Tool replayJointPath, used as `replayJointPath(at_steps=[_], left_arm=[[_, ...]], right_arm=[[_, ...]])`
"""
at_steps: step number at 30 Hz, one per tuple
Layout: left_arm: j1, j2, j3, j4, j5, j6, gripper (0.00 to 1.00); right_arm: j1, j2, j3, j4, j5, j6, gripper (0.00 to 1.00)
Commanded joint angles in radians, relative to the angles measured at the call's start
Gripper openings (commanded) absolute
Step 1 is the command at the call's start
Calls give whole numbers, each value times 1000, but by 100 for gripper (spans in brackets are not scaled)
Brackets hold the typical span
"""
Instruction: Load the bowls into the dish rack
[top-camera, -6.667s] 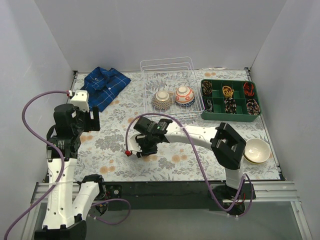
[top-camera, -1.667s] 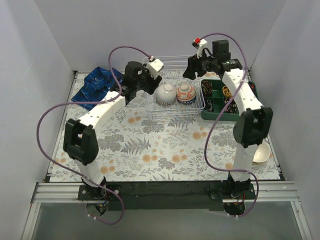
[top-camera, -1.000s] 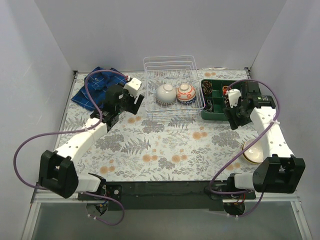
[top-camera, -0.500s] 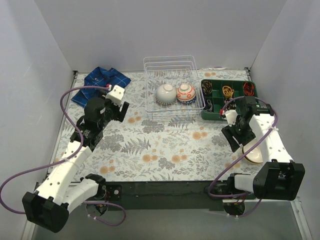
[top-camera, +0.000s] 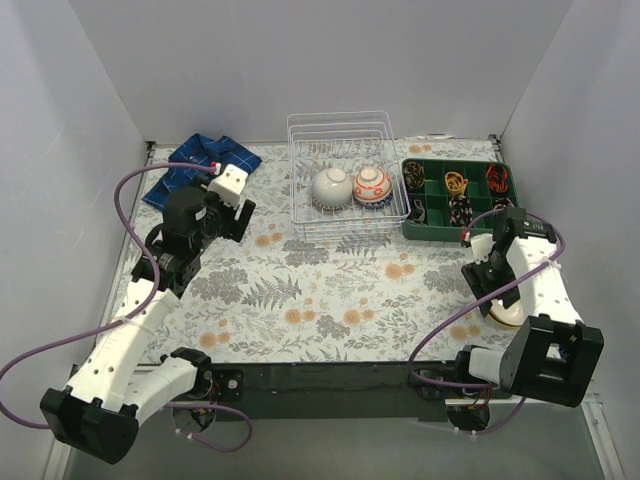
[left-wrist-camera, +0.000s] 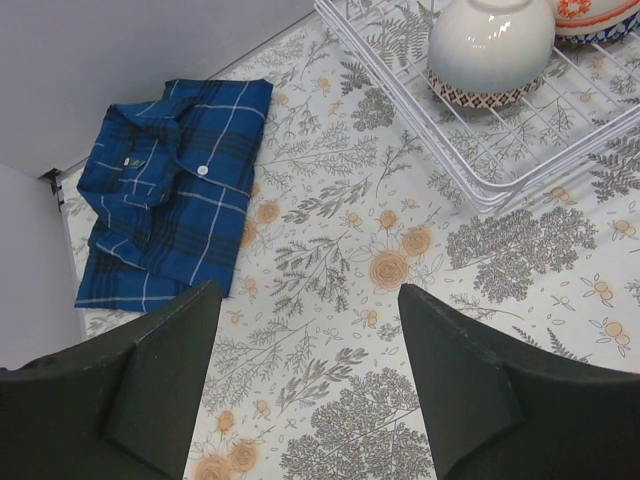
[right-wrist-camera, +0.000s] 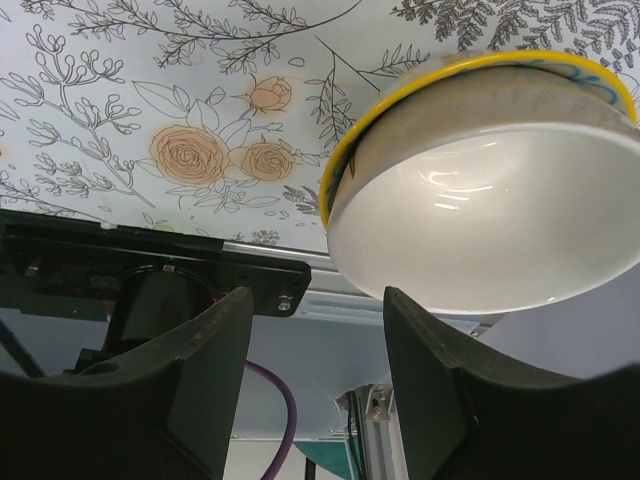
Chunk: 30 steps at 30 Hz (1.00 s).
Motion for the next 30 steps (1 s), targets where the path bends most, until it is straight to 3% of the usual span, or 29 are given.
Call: replayJointPath(at_steps=[1,17,19,30], left_arm=[[4,7,75,-55,18,5,72],[157,35,203,-165,146,-64,71],[174,46,231,-176,172,-73,71],[232,43,263,-208,247,-90,71]], right_arm=[[-22,-6,-37,61,4,1,62],[-77,36,-80,141,-118,-51,52],[-104,54,-65,138,-163,-63,43],[-123,60,-12,95,-240,-82,21]])
